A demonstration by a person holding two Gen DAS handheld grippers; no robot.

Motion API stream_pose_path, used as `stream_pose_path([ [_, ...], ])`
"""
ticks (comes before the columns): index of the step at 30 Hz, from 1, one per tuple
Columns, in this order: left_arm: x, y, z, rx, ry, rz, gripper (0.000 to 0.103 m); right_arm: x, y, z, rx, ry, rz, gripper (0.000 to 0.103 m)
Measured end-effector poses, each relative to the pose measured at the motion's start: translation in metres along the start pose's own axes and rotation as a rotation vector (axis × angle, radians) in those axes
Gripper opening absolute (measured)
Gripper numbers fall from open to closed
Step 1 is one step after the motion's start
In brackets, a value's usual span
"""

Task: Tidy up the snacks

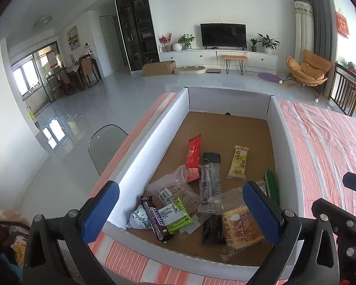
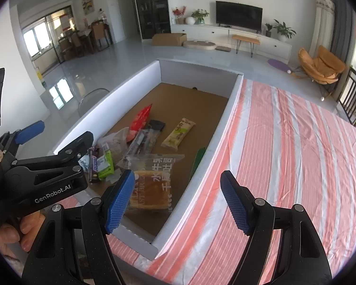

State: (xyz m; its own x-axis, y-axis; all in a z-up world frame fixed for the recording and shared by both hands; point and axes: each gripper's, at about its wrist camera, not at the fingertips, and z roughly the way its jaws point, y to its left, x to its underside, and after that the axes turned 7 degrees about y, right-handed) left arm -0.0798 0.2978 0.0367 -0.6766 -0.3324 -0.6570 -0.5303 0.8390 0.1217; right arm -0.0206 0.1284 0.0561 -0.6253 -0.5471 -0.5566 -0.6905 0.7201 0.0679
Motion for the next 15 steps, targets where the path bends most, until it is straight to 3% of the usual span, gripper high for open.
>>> stream_pose_path([
  [8, 0.0003, 0.0014, 0.0009, 0.005, 0.008, -0.005, 0.103, -0.0002, 0.002, 0.0013, 0.007, 0.004, -0.001, 0.078],
  [15, 0.0048, 0.0024, 0.0056, 0.06, 0.027, -0.018, 0.103, -0.0001, 0.0049, 0.002, 0.002, 0.006, -0.002, 0.078],
])
